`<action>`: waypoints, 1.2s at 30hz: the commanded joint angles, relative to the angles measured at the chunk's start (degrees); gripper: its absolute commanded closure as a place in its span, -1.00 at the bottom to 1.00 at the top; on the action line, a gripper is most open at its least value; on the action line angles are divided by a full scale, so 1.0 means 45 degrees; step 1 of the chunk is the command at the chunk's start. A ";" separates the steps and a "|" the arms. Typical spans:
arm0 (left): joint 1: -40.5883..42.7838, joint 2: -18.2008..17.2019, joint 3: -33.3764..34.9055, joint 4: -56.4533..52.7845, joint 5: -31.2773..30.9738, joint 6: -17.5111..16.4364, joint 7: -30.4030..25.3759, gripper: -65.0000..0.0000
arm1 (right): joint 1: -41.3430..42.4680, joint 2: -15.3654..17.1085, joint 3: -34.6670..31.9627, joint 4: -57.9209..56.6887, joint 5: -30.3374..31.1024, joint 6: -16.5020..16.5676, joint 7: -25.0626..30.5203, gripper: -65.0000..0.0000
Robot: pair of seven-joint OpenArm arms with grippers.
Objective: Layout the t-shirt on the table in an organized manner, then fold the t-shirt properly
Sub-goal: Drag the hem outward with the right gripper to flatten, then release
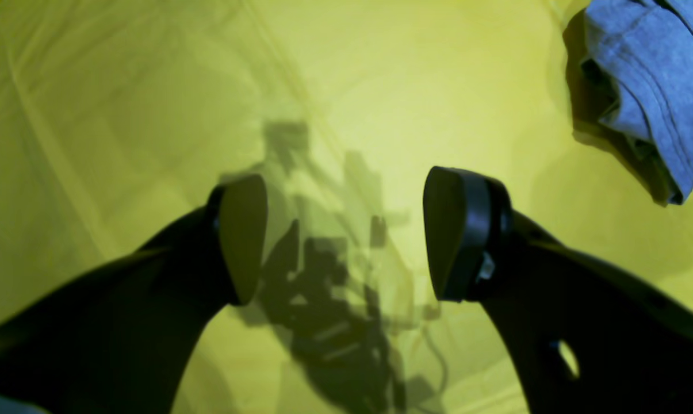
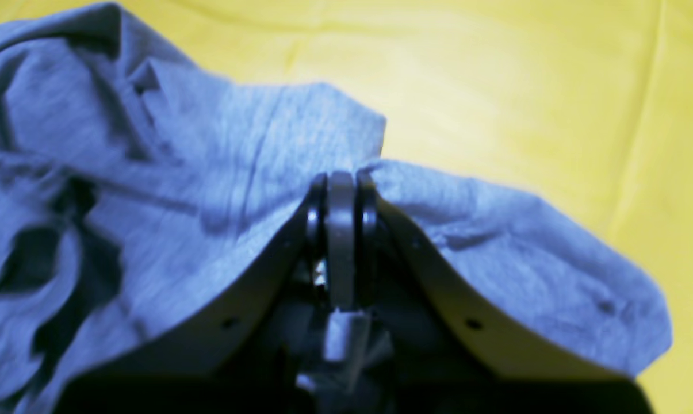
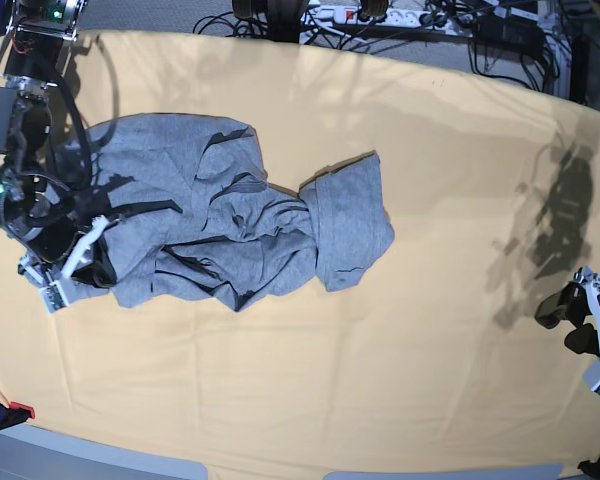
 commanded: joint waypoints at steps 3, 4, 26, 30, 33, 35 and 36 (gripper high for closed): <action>-0.0384 -0.0257 -0.0131 0.0112 -0.0087 0.0097 -0.0039 -0.33 | 0.0835 0.0189 -0.0976 -0.0078 -0.1404 -0.0588 0.0913 1.00; -0.0384 -0.0257 -0.0131 0.0102 -0.0053 0.0097 -0.0039 -0.33 | 0.1122 0.0189 -0.1263 -0.0243 -0.1836 -0.0792 0.0923 1.00; -0.0384 -0.0253 -0.0131 0.0053 0.0121 0.0243 -0.0238 -0.33 | 0.6858 0.0262 -0.1739 -0.6965 -0.3497 -0.5605 0.0695 -0.08; -0.0384 -0.0253 -0.0131 0.0053 0.0126 0.0248 -0.0393 -0.33 | 0.7291 0.0544 -0.1724 -0.6460 -0.2885 -0.5017 -0.0019 -0.16; -0.0384 -0.0253 -0.0131 0.0053 0.0112 0.0248 -0.0481 -0.33 | 0.7193 0.0865 -0.1729 -0.5508 -0.1394 -0.3619 -0.0797 -0.16; -0.0389 -0.0253 -0.0131 0.0053 0.0029 0.0243 -0.0476 -0.33 | 0.7004 0.0923 -0.1724 -0.4843 -0.0131 -0.2098 -0.1705 -0.16; -0.0389 -0.0253 -0.0131 0.0053 0.0000 0.0248 -0.0476 -0.33 | 0.6853 0.0918 -0.1729 -0.4517 0.0534 -0.1331 -0.2229 -0.16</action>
